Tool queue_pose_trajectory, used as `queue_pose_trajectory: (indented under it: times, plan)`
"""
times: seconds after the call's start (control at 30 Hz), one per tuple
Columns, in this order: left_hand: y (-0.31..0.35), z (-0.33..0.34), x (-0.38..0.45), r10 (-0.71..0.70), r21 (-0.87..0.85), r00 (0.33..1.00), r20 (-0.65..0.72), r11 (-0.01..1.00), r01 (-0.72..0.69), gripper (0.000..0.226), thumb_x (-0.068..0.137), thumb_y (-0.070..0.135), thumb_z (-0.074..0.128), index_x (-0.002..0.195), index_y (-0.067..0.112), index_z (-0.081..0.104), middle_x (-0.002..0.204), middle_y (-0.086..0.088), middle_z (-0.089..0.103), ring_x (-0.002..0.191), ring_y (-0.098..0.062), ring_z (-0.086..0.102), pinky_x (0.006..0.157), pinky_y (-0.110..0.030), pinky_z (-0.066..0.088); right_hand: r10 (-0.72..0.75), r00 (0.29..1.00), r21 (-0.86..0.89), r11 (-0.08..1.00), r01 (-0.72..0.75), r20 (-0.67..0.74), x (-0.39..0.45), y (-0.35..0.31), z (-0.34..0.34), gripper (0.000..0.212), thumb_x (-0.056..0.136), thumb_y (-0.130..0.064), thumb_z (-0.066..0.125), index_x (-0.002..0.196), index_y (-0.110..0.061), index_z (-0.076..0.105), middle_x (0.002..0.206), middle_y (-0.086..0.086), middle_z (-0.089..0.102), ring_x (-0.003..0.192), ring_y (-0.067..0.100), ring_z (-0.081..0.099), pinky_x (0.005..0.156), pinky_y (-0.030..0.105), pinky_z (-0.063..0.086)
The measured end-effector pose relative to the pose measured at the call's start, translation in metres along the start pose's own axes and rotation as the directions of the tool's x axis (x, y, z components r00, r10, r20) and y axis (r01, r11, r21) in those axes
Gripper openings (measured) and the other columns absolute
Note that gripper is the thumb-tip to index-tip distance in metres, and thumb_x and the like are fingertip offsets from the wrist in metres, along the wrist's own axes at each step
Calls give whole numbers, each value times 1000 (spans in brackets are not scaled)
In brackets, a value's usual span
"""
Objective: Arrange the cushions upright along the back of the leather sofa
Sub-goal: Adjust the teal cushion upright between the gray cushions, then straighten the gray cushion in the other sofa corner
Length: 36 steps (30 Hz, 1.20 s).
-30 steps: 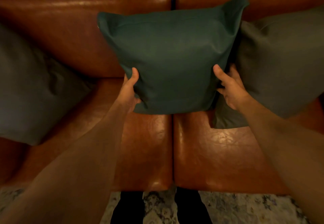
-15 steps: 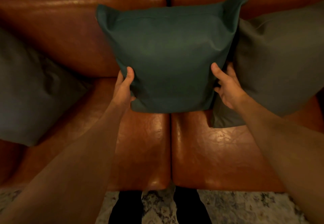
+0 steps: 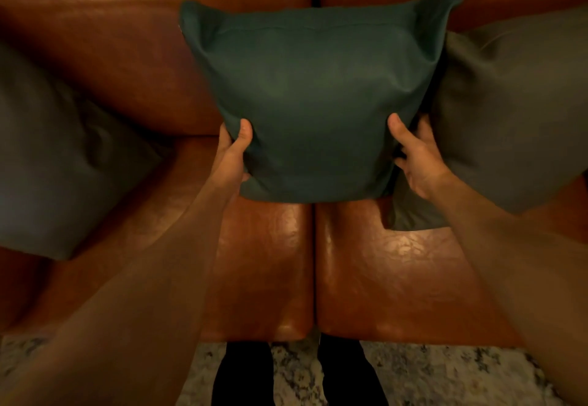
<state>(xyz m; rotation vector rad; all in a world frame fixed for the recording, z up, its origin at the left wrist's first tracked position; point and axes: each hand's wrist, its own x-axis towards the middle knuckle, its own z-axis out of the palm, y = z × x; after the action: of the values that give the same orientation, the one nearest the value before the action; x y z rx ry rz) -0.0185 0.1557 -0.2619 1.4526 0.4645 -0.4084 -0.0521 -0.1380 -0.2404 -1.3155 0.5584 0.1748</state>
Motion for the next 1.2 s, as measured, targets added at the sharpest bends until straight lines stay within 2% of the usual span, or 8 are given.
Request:
queue_pose_trajectory:
  times: [0.1, 0.23, 0.37, 0.47, 0.57, 0.7, 1.07, 1.2]
  plan:
    - [1, -5, -1, 13, 35, 1000, -18, 999, -12, 68, 85, 69, 63, 146, 49, 43, 147, 21, 57, 135, -12, 57, 110, -59, 49, -18, 999, -47, 999, 16, -52, -1, 0, 0, 85, 84, -50, 73, 155, -31, 29, 150, -13, 50, 131, 4, 52, 114, 41, 42]
    - [0, -17, -5, 108, 141, 989, -104, 986, -92, 60, 70, 80, 71, 124, 54, 61, 141, 12, 65, 130, -13, 62, 111, -52, 50, -3, 991, -98, 995, -11, -134, -8, -3, 5, 73, 90, -45, 69, 151, -27, 36, 141, -15, 53, 118, -3, 54, 101, 31, 44]
    - [-9, -23, -14, 160, 207, 970, -182, 971, -122, 38, 87, 44, 75, 121, 29, 68, 125, -2, 71, 120, -21, 69, 106, -53, 55, 5, 969, -123, 992, -37, -248, -22, -1, 6, 52, 91, -38, 70, 136, -26, 48, 130, -9, 59, 114, 6, 58, 99, 36, 48]
    - [-15, -25, -27, 137, 215, 962, -237, 973, -85, 30, 95, 18, 71, 122, 5, 67, 116, -16, 69, 106, -24, 69, 83, -32, 64, -5, 940, -189, 980, -64, -341, -34, 7, 2, 40, 91, -29, 72, 128, -18, 58, 117, 1, 68, 112, 22, 66, 98, 43, 54]
    - [-25, -20, -41, 120, 238, 970, -213, 969, -67, 6, 97, 7, 66, 103, 9, 67, 98, -15, 68, 84, -17, 70, 62, -17, 59, 9, 930, -229, 968, -100, -368, -47, 16, -3, 28, 91, -23, 72, 117, -12, 67, 104, 6, 72, 106, 28, 70, 99, 47, 54]
    - [-39, 4, -57, 54, 252, 993, -106, 967, -26, 26, 96, -1, 62, 84, 22, 65, 79, -4, 67, 57, -2, 66, 55, -19, 57, 23, 920, -190, 976, -105, -391, -63, 25, -14, 14, 91, -20, 73, 103, -15, 69, 101, 10, 72, 99, 28, 71, 95, 45, 54]
    - [-47, 149, -96, 14, 243, 1000, 11, 970, -16, 20, 100, 7, 60, 86, 20, 66, 80, -5, 68, 50, 0, 64, 53, -16, 55, 27, 940, -242, 963, -115, -341, -74, 6, -135, 5, 88, -23, 75, 85, -23, 71, 89, 6, 74, 71, 6, 72, 74, 27, 50]
    - [-57, 217, -94, -15, 249, 1000, 20, 968, 9, 12, 101, 9, 60, 100, 18, 67, 88, -6, 68, 65, -8, 64, 59, -20, 56, 12, 942, -260, 960, -104, -335, -64, -11, -196, 5, 88, -21, 75, 86, -20, 71, 91, 9, 73, 77, 15, 70, 74, 28, 51]
